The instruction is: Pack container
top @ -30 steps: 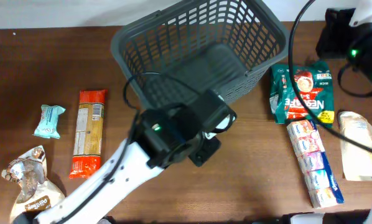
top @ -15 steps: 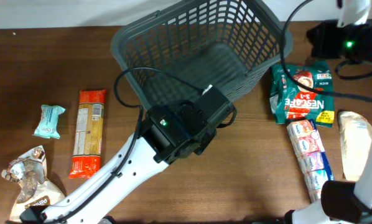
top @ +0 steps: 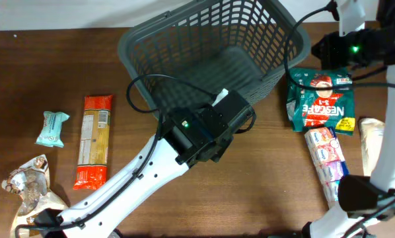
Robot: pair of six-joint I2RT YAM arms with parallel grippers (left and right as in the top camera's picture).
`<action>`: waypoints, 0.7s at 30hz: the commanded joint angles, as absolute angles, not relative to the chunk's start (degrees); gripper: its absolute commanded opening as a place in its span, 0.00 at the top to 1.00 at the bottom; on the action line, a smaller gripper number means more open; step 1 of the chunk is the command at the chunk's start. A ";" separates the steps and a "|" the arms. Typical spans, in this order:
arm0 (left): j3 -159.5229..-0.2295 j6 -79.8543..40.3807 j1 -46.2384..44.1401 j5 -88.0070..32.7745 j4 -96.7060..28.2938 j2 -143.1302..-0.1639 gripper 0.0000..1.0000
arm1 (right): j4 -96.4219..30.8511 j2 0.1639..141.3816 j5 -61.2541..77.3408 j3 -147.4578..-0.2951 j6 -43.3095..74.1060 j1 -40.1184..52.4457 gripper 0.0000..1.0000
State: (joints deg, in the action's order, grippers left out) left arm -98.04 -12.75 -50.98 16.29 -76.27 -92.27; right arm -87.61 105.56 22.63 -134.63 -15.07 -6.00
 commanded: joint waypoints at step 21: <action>-97.86 -13.93 -50.74 13.74 -75.59 -92.38 0.98 | -78.65 113.67 19.68 -135.28 -22.28 4.54 0.96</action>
